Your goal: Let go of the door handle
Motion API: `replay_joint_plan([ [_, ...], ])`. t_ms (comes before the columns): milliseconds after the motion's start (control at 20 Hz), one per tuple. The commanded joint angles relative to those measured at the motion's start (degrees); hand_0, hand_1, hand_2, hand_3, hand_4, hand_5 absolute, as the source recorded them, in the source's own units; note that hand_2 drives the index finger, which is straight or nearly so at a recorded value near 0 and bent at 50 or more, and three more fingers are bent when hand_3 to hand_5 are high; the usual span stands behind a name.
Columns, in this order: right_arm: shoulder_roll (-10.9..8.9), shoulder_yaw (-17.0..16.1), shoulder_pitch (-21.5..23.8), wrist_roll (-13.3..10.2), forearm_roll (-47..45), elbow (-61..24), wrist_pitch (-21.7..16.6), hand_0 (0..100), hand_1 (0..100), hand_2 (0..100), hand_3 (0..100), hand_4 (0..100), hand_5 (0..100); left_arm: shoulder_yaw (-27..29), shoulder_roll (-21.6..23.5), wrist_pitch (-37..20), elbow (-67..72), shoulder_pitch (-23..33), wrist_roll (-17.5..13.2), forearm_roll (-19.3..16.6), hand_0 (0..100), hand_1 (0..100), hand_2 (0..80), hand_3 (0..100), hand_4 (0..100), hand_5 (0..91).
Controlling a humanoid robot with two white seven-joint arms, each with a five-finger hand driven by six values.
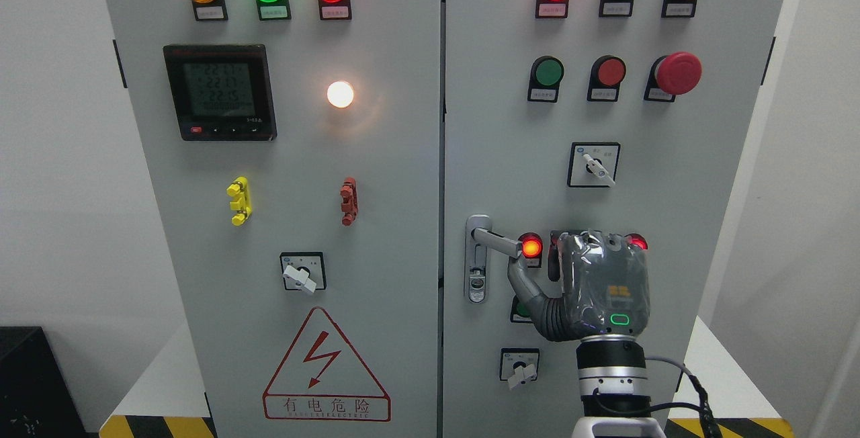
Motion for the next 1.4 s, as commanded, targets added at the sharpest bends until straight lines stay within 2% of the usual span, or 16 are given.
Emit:
replay_joint_plan([
  [0, -0.08, 0.0, 3.2, -0.3, -0.3, -2.2, -0.2, 44, 31, 85, 100, 99, 94, -1.2, 0.0, 0.0, -1.1, 0.0, 0.0, 0.0, 0, 0, 2.3, 9, 1, 0.0],
  [100, -0.16, 0.0, 4.8, -0.5, -0.3, -3.3, -0.3, 44, 30, 83, 100, 96, 93, -1.2, 0.0, 0.0, -1.1, 0.0, 0.0, 0.0, 0, 0, 2.3, 9, 1, 0.0],
  [150, -0.25, -0.1, 5.4, -1.2, -0.4, -3.8, -0.7, 44, 30, 81, 100, 90, 91, -1.2, 0.0, 0.0, -1.1, 0.0, 0.0, 0.0, 0, 0, 2.3, 9, 1, 0.0],
  [251, -0.43, -0.1, 6.9, -2.7, -0.6, -5.1, -1.8, 44, 30, 77, 100, 89, 90, -1.2, 0.0, 0.0, -1.1, 0.0, 0.0, 0.0, 0, 0, 2.3, 9, 1, 0.0],
  [451, -0.60, -1.2, 11.7, -4.1, -2.9, -9.8, -5.8, 42, 31, 65, 100, 83, 82, -1.2, 0.0, 0.0, -1.1, 0.0, 0.0, 0.0, 0, 0, 2.4, 9, 1, 0.0],
  [551, -0.52, -4.1, 15.1, -4.1, -3.4, -12.6, -10.3, 41, 30, 60, 95, 79, 74, -1.2, 0.0, 0.0, -1.1, 0.0, 0.0, 0.0, 0, 0, 2.3, 9, 1, 0.0],
  [702, -0.43, -9.6, 17.9, -4.4, -6.5, -13.8, -16.8, 40, 29, 53, 82, 68, 61, -1.2, 0.0, 0.0, -1.1, 0.0, 0.0, 0.0, 0, 0, 2.3, 9, 1, 0.0],
  [802, -0.43, -13.4, 18.7, -5.2, -9.9, -13.8, -20.9, 39, 28, 47, 68, 57, 45, -1.2, 0.0, 0.0, -1.1, 0.0, 0.0, 0.0, 0, 0, 2.1, 9, 1, 0.0],
  [852, -0.51, -15.6, 19.0, -5.5, -12.1, -13.7, -23.5, 39, 27, 45, 64, 53, 40, -1.2, 0.0, 0.0, -1.1, 0.0, 0.0, 0.0, 0, 0, 2.1, 9, 1, 0.0],
  [902, -0.43, -17.5, 19.1, -5.5, -13.9, -13.7, -25.9, 40, 25, 42, 57, 45, 30, -1.2, 0.0, 0.0, -1.1, 0.0, 0.0, 0.0, 0, 0, 2.1, 9, 1, 0.0],
  [1002, -0.34, -20.4, 19.1, -5.5, -16.3, -13.5, -29.9, 39, 24, 36, 45, 35, 20, -1.2, 0.0, 0.0, -1.1, 0.0, 0.0, 0.0, 0, 0, 2.1, 9, 1, 0.0],
  [1153, -0.34, -23.3, 19.2, -5.6, -19.3, -13.6, -32.0, 38, 19, 27, 31, 23, 8, -1.2, 0.0, 0.0, -1.1, 0.0, 0.0, 0.0, 0, 0, 2.2, 8, 1, 0.0],
  [1253, -0.43, -23.4, 19.2, -5.5, -19.9, -13.9, -32.0, 37, 18, 21, 22, 15, 3, -1.2, 0.0, 0.0, -1.1, 0.0, 0.0, 0.0, 0, 0, 2.2, 9, 1, 0.0],
  [1353, -0.43, -23.3, 19.2, -5.5, -19.9, -14.1, -32.0, 36, 18, 9, 7, 3, 0, -1.2, 0.0, 0.0, -1.1, 0.0, 0.0, 0.0, 0, 0, 2.2, 8, 1, 0.0],
])
